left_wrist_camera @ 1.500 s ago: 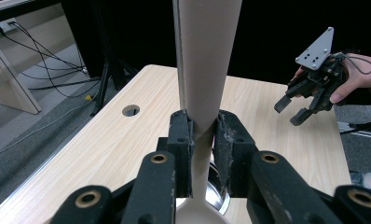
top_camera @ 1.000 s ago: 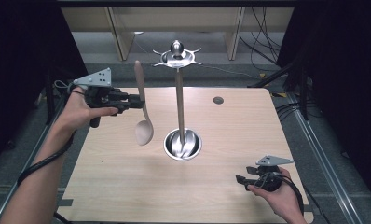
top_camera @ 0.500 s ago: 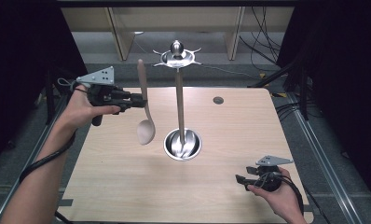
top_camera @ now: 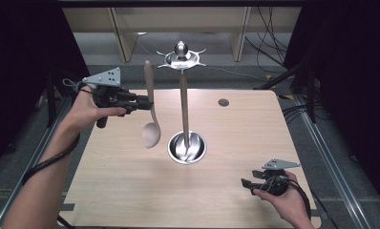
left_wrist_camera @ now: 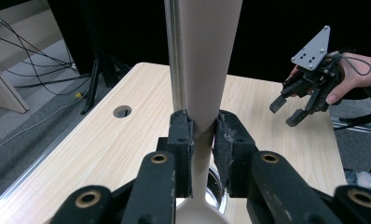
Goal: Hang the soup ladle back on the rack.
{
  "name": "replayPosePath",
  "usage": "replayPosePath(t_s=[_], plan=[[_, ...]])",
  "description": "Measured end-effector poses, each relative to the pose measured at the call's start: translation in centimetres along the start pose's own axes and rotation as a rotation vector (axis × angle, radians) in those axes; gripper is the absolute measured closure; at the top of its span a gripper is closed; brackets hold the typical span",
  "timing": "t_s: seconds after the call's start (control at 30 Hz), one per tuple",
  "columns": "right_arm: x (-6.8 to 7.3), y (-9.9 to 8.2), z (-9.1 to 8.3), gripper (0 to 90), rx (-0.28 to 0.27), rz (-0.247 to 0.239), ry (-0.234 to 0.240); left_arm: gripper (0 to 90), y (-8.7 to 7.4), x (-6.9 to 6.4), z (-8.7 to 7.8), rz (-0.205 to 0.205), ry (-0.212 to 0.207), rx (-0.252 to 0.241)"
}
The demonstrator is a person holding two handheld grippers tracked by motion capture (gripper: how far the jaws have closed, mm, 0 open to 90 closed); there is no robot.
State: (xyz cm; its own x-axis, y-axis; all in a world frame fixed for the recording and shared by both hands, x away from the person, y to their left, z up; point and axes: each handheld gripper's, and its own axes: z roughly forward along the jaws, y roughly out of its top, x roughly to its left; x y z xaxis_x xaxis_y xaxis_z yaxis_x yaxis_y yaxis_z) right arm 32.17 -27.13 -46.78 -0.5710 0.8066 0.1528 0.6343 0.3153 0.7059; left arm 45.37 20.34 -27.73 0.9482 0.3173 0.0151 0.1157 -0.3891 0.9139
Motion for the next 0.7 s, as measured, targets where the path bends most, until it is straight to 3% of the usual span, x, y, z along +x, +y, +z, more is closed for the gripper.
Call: replayPosePath(t_s=[0.7], plan=[[-0.05, 0.0, 0.03, 40.3, 0.0, -0.003, 0.003, 76.1, 0.34, -0.01, 0.61, 0.003, -0.011, 0.011]])
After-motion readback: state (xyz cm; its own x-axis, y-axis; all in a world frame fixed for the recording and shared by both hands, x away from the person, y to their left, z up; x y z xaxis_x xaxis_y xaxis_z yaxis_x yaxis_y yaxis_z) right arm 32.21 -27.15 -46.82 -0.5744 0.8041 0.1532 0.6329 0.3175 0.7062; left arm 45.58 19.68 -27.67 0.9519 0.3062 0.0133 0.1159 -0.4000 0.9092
